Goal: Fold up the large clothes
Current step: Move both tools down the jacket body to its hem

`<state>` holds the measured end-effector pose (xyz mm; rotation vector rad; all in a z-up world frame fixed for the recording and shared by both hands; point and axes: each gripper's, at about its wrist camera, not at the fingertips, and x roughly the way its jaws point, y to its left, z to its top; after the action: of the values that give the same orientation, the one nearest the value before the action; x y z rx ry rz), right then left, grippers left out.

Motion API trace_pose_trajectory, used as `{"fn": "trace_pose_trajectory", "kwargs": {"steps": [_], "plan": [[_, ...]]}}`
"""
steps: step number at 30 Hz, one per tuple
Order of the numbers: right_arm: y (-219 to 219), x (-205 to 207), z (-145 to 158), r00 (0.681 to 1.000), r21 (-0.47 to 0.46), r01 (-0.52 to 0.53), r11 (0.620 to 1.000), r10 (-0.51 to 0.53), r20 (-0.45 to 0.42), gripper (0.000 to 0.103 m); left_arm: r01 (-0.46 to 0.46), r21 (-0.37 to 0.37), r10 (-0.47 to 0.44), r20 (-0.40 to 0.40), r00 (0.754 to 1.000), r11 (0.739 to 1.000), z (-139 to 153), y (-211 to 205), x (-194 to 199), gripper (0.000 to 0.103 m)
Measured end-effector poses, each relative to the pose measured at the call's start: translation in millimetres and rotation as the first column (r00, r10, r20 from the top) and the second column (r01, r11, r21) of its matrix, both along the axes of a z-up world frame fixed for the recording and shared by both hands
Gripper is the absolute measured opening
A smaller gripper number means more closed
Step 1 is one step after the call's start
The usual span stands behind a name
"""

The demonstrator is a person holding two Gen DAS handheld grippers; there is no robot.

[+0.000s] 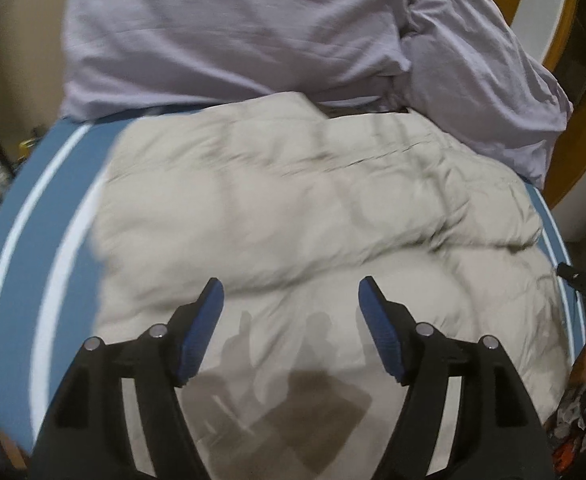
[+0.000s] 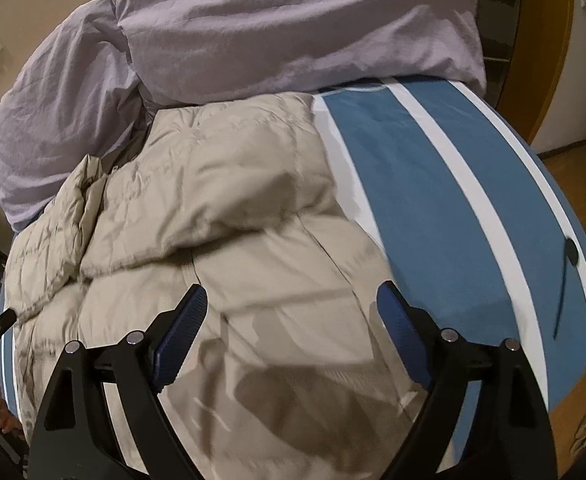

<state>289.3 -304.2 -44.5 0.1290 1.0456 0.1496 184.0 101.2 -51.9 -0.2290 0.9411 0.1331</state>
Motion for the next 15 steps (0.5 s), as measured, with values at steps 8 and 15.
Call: {"fn": "trace_pose_trajectory", "kwargs": {"steps": [8, 15], "plan": [[-52, -48, -16, 0.997, -0.009, 0.019, 1.0, -0.02, -0.079, 0.088, -0.13, -0.03, 0.13, -0.013, 0.991, 0.991, -16, 47, -105, 0.072], [-85, -76, -31, 0.991, 0.041, 0.047, 0.998, -0.041, -0.131, 0.088, -0.198, -0.114, 0.195, -0.036, 0.98, 0.974, -36, 67, -164, 0.072]]}}
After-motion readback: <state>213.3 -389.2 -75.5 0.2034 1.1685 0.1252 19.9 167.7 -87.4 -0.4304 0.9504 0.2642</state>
